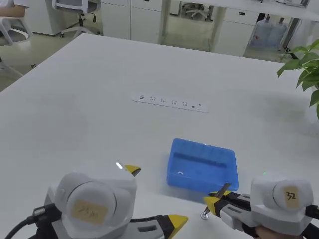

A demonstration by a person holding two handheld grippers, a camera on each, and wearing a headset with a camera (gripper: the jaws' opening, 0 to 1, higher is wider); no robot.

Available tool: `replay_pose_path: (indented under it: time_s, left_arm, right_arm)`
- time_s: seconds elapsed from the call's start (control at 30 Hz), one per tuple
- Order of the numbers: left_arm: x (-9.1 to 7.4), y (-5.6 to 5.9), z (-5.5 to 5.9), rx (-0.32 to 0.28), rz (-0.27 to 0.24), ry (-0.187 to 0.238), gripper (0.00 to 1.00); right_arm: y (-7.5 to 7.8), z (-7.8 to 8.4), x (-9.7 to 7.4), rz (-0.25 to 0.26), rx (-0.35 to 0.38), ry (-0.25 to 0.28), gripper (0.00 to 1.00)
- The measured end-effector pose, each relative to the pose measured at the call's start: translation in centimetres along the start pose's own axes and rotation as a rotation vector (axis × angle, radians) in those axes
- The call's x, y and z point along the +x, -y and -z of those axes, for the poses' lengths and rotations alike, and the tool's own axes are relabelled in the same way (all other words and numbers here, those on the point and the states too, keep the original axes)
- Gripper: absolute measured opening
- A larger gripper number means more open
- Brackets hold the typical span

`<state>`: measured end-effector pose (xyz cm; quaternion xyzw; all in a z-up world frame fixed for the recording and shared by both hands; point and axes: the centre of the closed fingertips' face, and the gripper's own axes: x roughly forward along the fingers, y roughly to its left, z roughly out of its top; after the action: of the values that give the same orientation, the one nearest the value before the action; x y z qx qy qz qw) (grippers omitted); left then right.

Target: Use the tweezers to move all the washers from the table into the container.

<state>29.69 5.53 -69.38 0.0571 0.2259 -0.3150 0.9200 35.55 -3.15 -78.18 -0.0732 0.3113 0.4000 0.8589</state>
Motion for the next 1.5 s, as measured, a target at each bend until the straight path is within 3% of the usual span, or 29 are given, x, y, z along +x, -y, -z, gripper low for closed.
replay_pose_path:
  time_s: [0.53,1.03,1.5]
  left_arm:
    - [-0.1,-0.2,0.3,0.020,-0.009,-0.014,0.70]
    - [-0.1,0.0,0.5,0.033,-0.005,-0.024,0.69]
    - [-0.3,-0.3,0.2,0.030,-0.013,-0.012,0.70]
  right_arm:
    - [0.0,-0.3,0.0,0.001,-0.009,0.012,0.05]
    - [0.0,0.1,0.0,-0.001,0.008,-0.008,0.04]
    - [-0.6,-3.6,-2.2,-0.020,-0.029,0.031,0.04]
